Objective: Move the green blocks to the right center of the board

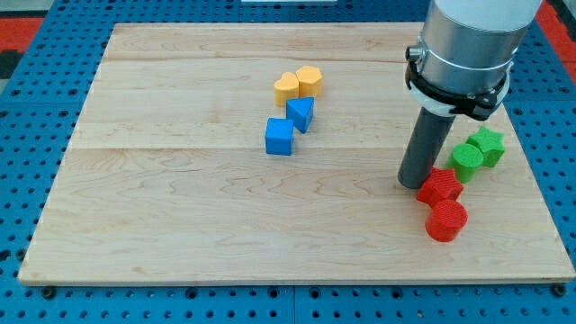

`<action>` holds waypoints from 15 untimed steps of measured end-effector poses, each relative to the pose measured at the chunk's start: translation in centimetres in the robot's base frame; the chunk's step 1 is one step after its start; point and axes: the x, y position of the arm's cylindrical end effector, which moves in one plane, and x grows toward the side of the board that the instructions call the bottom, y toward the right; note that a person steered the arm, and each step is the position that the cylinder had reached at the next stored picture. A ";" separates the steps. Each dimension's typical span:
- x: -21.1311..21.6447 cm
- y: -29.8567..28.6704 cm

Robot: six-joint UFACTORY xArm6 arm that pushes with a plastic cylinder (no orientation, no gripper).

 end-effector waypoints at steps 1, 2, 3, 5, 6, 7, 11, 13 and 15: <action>0.1 0.0; -2.0 0.0; -8.6 0.0; -16.8 7.7; -16.9 15.7; -16.9 18.6; -1.5 18.1; -1.5 13.0; -3.5 11.5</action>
